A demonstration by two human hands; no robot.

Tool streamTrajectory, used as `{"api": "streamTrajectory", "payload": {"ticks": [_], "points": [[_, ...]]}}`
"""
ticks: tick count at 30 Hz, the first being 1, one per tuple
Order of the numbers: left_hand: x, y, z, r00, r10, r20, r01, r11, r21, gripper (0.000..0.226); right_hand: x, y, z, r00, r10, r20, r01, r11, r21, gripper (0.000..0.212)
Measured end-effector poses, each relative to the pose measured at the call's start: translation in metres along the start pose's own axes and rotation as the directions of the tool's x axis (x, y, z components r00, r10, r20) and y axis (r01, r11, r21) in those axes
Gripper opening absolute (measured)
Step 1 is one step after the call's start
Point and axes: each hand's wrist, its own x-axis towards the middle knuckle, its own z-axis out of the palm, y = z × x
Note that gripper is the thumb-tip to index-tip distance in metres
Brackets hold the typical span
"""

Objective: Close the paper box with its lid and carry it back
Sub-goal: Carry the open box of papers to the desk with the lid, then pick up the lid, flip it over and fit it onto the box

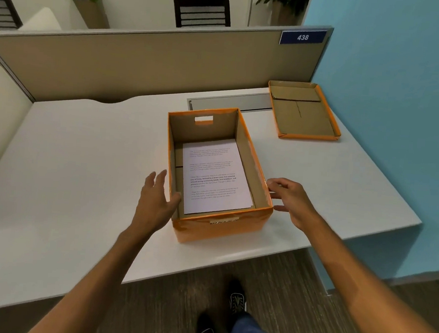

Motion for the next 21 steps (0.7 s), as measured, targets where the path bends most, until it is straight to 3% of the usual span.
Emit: {"api": "streamTrajectory", "payload": {"ticks": [4, 8, 21], "points": [[0.005, 0.019, 0.004, 0.986, 0.148, -0.072, -0.148, 0.989, 0.000, 0.076, 0.010, -0.007, -0.004, 0.998, -0.053, -0.040, 0.052, 0.998, -0.025, 0.018], [0.015, 0.048, 0.013, 0.967, 0.251, -0.047, -0.254, 0.966, -0.056, 0.071, 0.019, -0.014, -0.013, 0.990, -0.131, -0.045, 0.128, 0.990, -0.056, 0.028], [0.068, 0.166, 0.070, 0.922, 0.383, 0.055, -0.370, 0.914, -0.169, 0.061, 0.094, -0.027, -0.082, 0.962, -0.254, -0.097, 0.238, 0.959, -0.154, 0.031]]}}
